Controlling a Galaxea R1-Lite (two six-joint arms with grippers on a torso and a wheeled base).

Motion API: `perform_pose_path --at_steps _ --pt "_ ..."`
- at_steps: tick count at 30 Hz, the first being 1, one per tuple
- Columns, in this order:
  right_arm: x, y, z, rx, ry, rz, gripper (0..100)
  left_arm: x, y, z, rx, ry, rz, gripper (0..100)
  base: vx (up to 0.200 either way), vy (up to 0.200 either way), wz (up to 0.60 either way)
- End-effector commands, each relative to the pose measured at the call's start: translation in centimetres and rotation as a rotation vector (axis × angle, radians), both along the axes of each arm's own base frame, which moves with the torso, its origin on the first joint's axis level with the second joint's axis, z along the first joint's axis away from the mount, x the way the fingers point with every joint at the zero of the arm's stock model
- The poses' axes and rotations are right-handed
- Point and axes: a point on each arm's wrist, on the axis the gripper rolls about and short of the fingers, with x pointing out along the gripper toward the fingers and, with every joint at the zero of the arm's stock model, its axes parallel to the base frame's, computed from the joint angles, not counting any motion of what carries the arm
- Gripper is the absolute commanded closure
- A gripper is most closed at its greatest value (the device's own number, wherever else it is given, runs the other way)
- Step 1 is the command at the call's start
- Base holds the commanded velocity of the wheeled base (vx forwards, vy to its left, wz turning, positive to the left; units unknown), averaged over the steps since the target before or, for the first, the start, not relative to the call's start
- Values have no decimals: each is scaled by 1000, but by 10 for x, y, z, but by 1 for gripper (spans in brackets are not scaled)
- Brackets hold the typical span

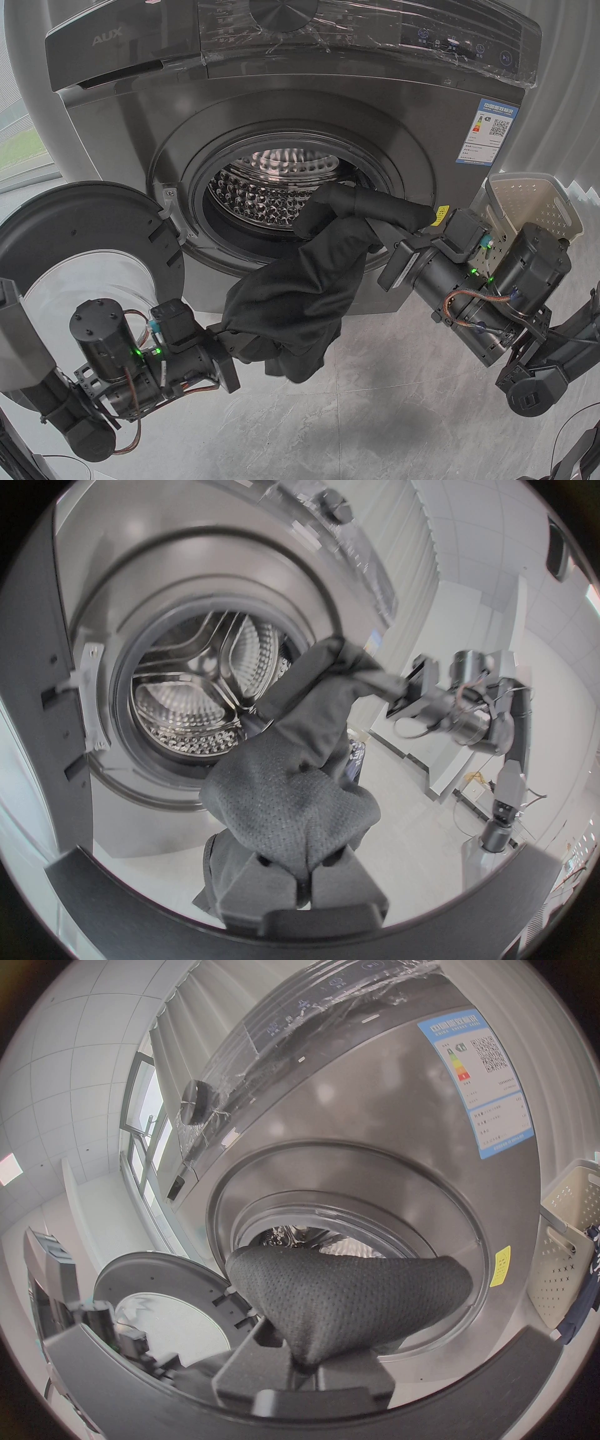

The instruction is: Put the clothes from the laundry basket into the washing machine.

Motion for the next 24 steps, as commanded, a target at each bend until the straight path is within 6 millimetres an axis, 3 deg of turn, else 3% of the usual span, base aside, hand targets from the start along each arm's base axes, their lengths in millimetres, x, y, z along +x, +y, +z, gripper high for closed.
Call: perform_pose_path --at_steps 1,15,16,24 --pt "2 -3 -13 -35 30 -11 100 -27 8 25 -46 -81 -43 100 0 0 0" --pt "-1 6 -39 -81 75 18 100 -24 5 31 -71 -100 -43 100 0 0 0" --pt "-1 8 -41 -86 81 20 0 -23 5 33 -77 -104 -40 100 0 0 0" --pt "-11 11 -69 -175 164 47 0 -3 -1 46 -128 -149 76 100 0 0 0"
